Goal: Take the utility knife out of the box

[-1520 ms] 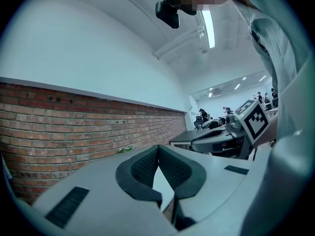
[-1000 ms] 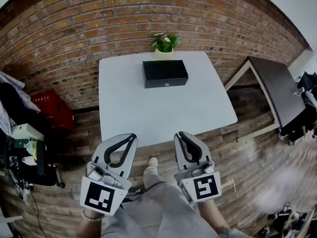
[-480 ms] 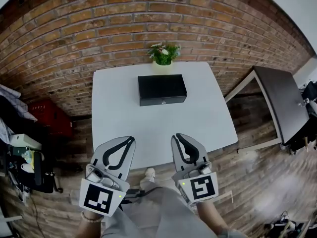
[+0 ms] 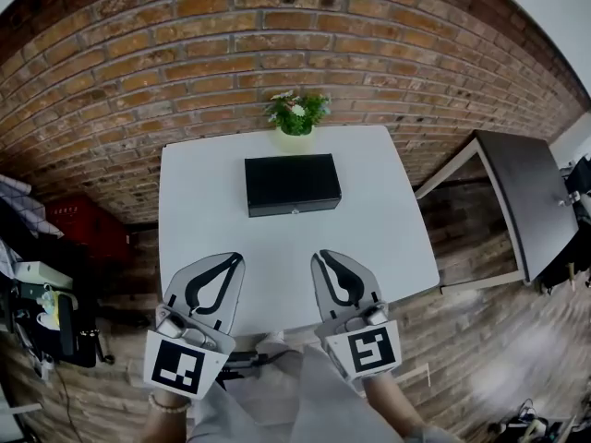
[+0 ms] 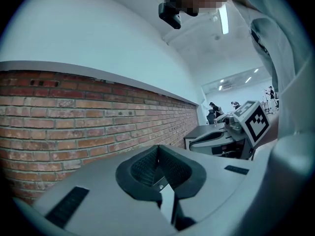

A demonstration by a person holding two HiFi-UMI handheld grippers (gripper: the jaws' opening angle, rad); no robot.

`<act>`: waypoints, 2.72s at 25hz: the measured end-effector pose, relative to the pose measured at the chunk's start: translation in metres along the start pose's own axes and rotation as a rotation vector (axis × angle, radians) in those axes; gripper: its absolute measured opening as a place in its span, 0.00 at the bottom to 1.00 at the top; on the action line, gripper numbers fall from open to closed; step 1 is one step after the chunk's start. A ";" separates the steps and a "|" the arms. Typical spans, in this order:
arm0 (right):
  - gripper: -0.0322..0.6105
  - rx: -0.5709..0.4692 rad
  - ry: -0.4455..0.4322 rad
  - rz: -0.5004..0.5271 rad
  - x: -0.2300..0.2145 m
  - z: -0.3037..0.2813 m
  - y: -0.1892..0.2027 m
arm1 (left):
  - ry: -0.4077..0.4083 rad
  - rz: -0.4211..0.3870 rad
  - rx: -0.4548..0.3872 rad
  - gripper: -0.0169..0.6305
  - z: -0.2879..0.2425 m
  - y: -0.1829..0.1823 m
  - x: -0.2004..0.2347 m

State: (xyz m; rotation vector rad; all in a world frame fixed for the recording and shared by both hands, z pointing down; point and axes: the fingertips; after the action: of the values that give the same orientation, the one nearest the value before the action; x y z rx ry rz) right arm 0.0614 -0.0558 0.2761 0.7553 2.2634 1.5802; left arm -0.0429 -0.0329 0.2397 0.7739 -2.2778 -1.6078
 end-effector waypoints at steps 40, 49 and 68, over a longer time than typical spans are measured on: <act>0.14 0.327 0.007 -0.049 -0.053 -0.159 0.107 | -0.024 0.057 0.165 0.05 -0.102 0.061 0.072; 0.15 0.432 0.027 -0.081 -0.062 -0.201 0.152 | -0.061 0.083 0.213 0.05 -0.106 0.083 0.092; 0.22 0.539 0.054 -0.115 -0.072 -0.252 0.196 | -0.067 0.003 0.272 0.05 -0.110 0.105 0.096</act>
State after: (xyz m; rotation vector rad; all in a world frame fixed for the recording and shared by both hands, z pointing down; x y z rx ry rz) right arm 0.0445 -0.2415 0.5452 0.6881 2.7519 0.9499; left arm -0.0983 -0.1475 0.3675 0.7861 -2.5795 -1.3569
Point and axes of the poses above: the fingertips, and each gripper's own axes: z backward along the fingers, x to its left, y out of its underside, and after that the axes turned 15 degrees about x, right-handed
